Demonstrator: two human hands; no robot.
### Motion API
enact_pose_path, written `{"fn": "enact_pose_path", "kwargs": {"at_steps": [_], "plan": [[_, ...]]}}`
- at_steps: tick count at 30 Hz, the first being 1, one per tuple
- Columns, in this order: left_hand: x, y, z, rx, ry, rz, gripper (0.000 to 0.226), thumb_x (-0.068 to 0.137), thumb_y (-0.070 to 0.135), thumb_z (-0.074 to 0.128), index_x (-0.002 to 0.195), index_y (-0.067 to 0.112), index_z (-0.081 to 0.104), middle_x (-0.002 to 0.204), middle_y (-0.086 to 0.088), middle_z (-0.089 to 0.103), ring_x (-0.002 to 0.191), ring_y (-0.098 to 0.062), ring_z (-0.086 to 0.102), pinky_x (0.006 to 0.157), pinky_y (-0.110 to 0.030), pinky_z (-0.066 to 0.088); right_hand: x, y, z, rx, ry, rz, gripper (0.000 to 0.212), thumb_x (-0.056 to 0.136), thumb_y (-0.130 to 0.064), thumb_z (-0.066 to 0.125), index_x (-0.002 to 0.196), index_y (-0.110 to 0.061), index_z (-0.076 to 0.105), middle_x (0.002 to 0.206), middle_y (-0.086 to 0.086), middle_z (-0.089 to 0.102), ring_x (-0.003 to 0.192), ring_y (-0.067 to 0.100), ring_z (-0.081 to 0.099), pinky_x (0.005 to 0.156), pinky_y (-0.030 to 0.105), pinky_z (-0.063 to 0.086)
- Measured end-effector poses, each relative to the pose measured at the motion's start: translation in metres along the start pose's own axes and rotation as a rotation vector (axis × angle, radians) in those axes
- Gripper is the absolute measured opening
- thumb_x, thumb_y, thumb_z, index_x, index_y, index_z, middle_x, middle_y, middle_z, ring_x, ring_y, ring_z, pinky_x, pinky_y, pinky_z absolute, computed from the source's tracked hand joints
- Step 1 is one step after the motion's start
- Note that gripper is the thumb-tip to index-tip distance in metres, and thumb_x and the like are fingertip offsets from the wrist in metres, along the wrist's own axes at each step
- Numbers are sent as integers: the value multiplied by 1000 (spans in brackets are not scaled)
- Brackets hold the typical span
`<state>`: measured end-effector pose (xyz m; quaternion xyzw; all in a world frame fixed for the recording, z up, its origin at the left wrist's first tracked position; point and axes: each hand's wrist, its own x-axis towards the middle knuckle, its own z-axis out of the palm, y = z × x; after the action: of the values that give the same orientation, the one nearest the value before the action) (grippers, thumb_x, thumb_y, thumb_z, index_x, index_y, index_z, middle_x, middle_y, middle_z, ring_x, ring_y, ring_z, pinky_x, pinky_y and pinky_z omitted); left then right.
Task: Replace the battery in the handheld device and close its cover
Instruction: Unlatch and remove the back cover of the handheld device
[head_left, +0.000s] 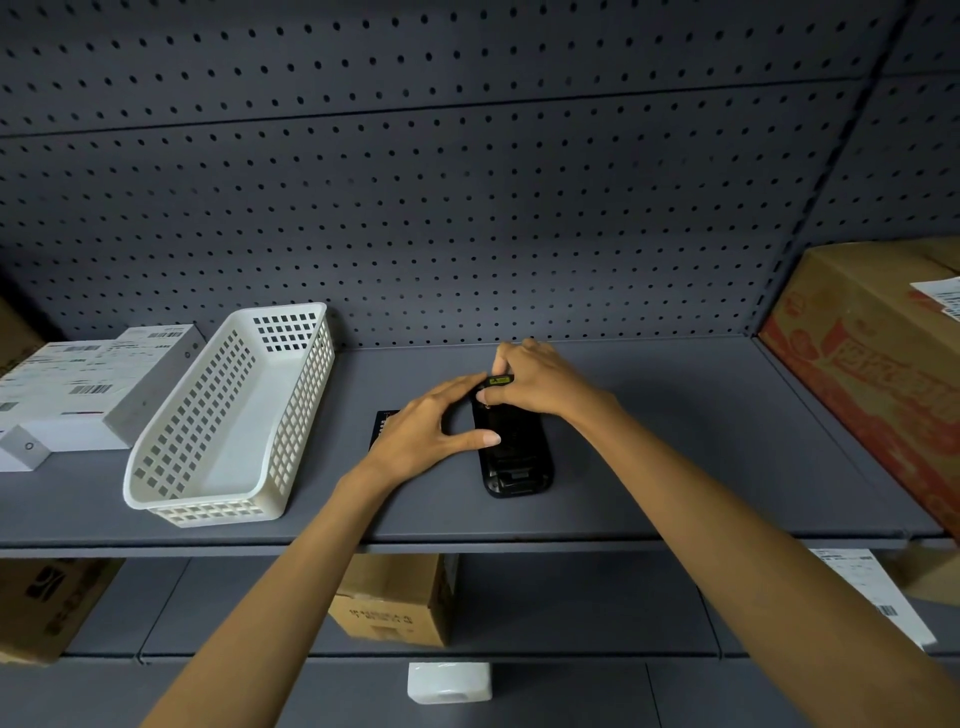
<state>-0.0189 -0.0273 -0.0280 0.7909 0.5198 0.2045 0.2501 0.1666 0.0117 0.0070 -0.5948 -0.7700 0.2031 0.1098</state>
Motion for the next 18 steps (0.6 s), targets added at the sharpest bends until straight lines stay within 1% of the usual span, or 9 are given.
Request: {"fn": "enact_pose_path", "kwargs": {"at_steps": [5,9,13,16,18], "plan": [[0,1,0,-10,-2,5,87,76,60,68,151,36,32,155,11,39,142,-8,35,112,-27,32,0,1,-4,-14,-24,-19,40,84,-45,70,113,-19,60,127,9,52,126,26,43,91,37,39],[-1,1,-1,-4,-7,-3,89,73,66,65,151,37,32,155,12,38,143,-9,35,112,-29,33,-1,3,-7,23,-51,-19,38,84,-42,71,113,-20,61,122,6,52,126,24,42,89,35,39],[0,1,-1,-11,-6,-3,88,73,65,66,150,38,32,155,12,39,143,-8,36,113,-31,34,1,2,-5,42,-47,0,34,82,-39,72,108,-21,61,118,6,50,125,26,42,93,37,40],[0,0,0,-17,-12,-2,91,71,71,63,150,39,32,155,12,39,143,-9,36,115,-35,35,3,1,-2,57,-39,24,29,80,-39,74,100,-24,59,121,8,51,125,27,44,97,40,43],[0,-1,0,-18,-16,-3,92,69,75,61,149,41,31,154,13,40,142,-9,37,114,-37,36,4,1,-2,55,-39,30,29,79,-39,73,100,-24,59,118,6,50,123,26,45,97,41,44]]}}
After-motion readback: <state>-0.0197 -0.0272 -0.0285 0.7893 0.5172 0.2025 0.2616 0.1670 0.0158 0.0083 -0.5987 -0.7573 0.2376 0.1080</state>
